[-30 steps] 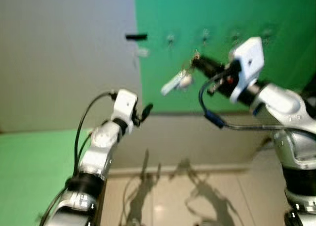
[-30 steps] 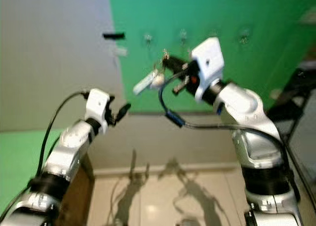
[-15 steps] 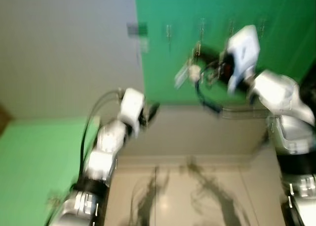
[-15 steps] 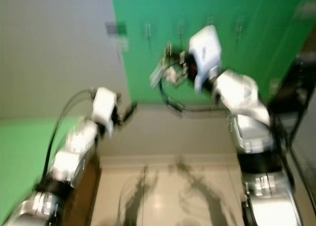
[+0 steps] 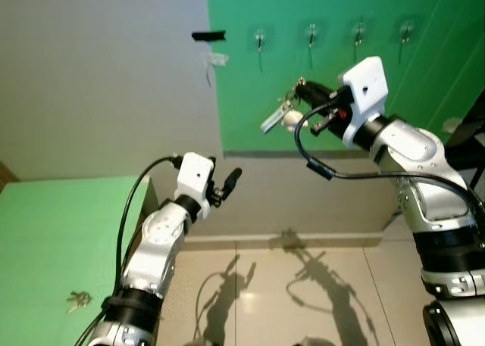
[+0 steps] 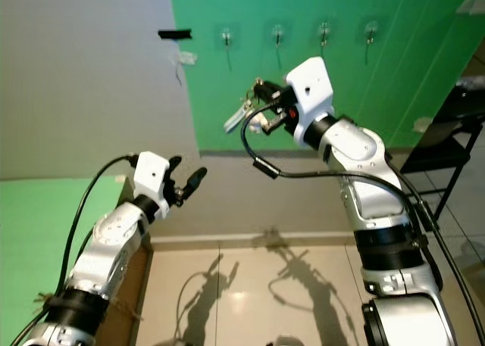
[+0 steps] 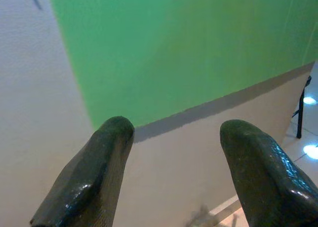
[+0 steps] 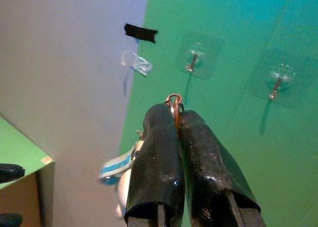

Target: Hang keys on a hook

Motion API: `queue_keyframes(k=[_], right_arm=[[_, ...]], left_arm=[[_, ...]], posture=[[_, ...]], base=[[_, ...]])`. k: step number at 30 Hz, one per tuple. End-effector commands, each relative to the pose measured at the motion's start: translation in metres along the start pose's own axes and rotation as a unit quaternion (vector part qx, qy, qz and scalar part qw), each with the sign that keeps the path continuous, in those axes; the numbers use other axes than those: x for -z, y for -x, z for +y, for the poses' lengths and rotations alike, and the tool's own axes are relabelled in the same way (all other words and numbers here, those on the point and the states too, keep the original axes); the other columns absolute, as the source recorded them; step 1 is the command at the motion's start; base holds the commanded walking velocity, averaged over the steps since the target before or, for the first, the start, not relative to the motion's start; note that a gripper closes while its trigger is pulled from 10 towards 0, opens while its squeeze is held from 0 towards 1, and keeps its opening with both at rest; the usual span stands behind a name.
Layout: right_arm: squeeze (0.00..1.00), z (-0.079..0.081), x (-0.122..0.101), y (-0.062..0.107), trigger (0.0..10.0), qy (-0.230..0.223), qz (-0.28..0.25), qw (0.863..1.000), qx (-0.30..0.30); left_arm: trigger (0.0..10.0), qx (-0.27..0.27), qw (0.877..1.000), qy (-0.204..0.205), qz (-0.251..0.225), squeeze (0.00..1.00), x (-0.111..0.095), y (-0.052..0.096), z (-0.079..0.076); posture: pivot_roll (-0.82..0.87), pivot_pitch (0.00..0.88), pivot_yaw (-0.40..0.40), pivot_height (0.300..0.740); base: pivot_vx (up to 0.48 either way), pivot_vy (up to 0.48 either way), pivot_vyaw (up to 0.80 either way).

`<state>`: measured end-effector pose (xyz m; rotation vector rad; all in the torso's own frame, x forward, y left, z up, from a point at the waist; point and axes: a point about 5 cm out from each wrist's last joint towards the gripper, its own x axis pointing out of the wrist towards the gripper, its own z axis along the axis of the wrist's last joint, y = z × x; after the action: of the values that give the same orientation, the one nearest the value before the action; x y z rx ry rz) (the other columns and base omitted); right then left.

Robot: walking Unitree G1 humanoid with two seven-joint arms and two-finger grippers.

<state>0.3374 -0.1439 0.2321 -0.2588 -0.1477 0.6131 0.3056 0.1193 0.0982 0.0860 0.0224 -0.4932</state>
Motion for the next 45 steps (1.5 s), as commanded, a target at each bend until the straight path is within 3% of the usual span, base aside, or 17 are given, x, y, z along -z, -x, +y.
queue_keyframes(k=[1,15,20,23,25,29,45], right_arm=[[0.00,-0.002,-0.006,-0.003,0.0,0.011,-0.012,1.000,0.001],[0.00,-0.009,-0.017,-0.013,0.0,0.031,-0.036,0.999,0.011],[0.00,-0.004,-0.040,-0.011,0.0,0.045,-0.065,0.997,-0.008],[0.00,-0.005,-0.046,-0.009,0.0,0.050,-0.071,0.996,-0.012],[0.00,-0.005,-0.050,-0.009,0.0,0.051,-0.076,0.996,-0.015],[0.00,-0.003,-0.051,-0.009,0.0,0.051,-0.076,0.996,-0.015],[0.00,-0.006,-0.046,-0.005,0.0,0.018,-0.057,0.998,-0.015]], left_arm=[[10.0,0.007,1.000,-0.005,-0.011,0.00,-0.004,0.003,-0.001],[10.0,0.029,0.998,-0.018,-0.047,0.00,-0.015,0.007,-0.013],[10.0,0.043,0.997,-0.028,-0.049,0.00,-0.015,0.010,-0.018],[10.0,0.055,0.996,-0.044,-0.047,0.00,-0.015,0.009,-0.022],[10.0,0.073,0.993,-0.079,-0.039,0.00,-0.017,0.005,-0.028],[10.0,0.086,0.991,-0.092,-0.040,0.00,-0.020,0.003,-0.032],[10.0,0.096,0.991,-0.078,-0.052,0.00,-0.026,-0.001,-0.033]], posture=[[-0.12,0.000,0.055,0.740],[-0.11,0.000,0.041,0.740],[-0.11,0.000,0.046,0.740],[-0.11,0.000,0.045,0.740],[-0.12,0.000,0.050,0.740],[-0.12,0.000,0.053,0.740],[-0.13,0.000,0.048,0.740]], base=[[0.000,0.000,0.00],[0.248,0.252,0.00],[0.396,0.224,0.00],[0.456,0.000,0.00],[0.467,0.000,0.00],[0.344,0.000,0.00],[0.000,0.000,0.00]])
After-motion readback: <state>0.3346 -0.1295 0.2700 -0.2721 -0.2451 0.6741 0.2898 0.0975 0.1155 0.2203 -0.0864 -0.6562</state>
